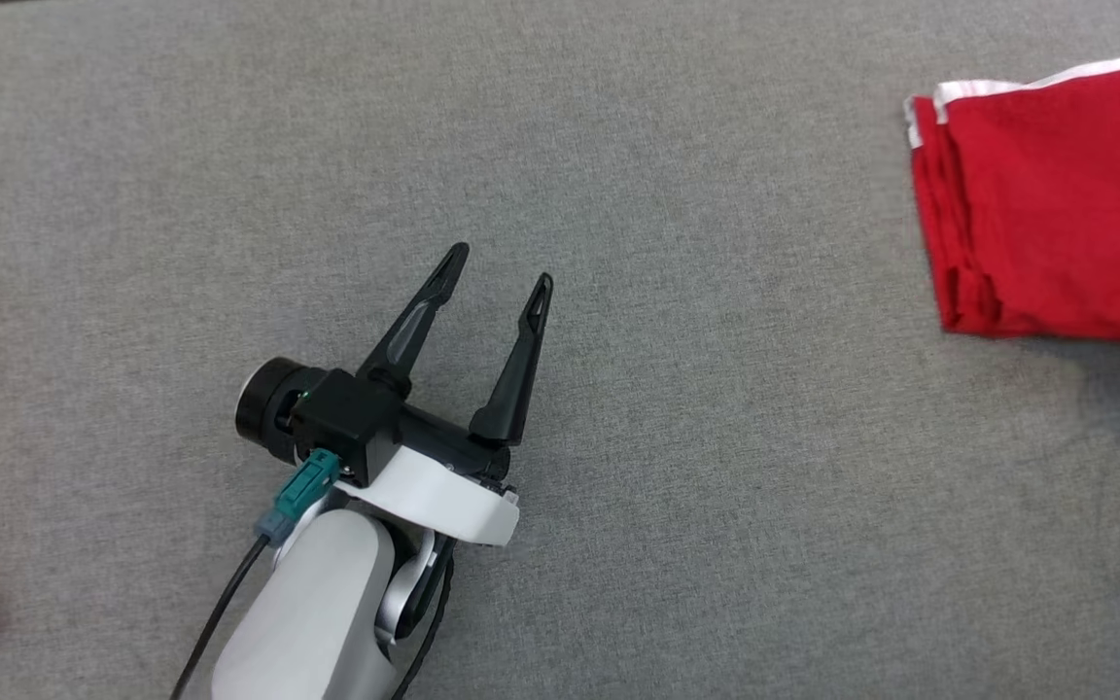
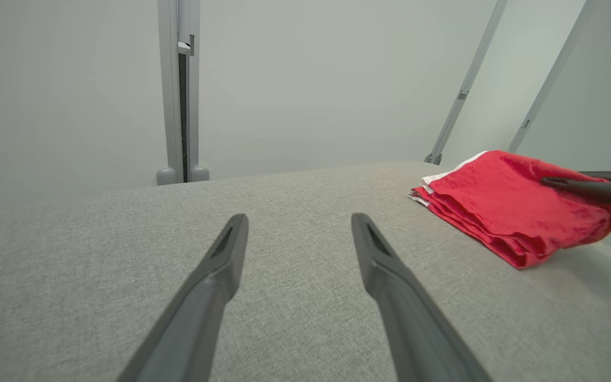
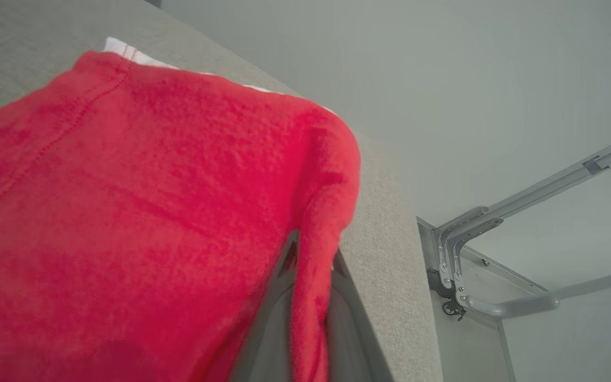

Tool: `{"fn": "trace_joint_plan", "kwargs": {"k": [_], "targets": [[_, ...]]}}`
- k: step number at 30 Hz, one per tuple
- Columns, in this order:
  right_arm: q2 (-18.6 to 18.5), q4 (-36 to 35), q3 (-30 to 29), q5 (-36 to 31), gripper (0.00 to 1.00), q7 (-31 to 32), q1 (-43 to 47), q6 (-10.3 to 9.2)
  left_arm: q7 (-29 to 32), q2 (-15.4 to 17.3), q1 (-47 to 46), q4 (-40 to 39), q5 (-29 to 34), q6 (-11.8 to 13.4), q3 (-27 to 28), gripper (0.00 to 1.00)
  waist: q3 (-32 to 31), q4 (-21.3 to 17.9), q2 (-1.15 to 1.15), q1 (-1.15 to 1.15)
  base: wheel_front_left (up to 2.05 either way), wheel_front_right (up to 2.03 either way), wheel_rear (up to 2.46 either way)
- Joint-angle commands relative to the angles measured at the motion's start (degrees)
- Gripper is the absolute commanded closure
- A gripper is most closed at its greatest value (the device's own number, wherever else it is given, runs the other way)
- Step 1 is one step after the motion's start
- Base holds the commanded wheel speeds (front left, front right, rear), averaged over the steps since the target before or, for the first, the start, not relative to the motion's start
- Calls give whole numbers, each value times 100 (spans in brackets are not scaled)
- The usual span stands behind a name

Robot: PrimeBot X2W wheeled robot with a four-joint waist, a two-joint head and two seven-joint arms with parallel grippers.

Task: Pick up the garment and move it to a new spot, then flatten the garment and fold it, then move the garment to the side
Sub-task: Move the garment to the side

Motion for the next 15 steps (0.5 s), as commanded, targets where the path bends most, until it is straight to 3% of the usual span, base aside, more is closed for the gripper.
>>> {"fn": "trace_joint_plan", "kwargs": {"k": [1, 7, 15], "targets": [[-178, 101, 22, -43, 100, -50, -137, -3, -1, 25, -151, -30, 43, -30, -7, 0, 261, -90, 0, 0, 0, 0, 0], [-619, 516, 35, -236, 100, -104, -499, -3, -1, 25, -348, -14, 85, -80, -60, 0, 506, -61, 0, 0, 0, 0, 0], [-661, 966, -289, -461, 100, -145, -804, -3, -1, 27, -381, 13, 100, -100, -44, 0, 603, -16, 0, 0, 0, 0, 0]]}}
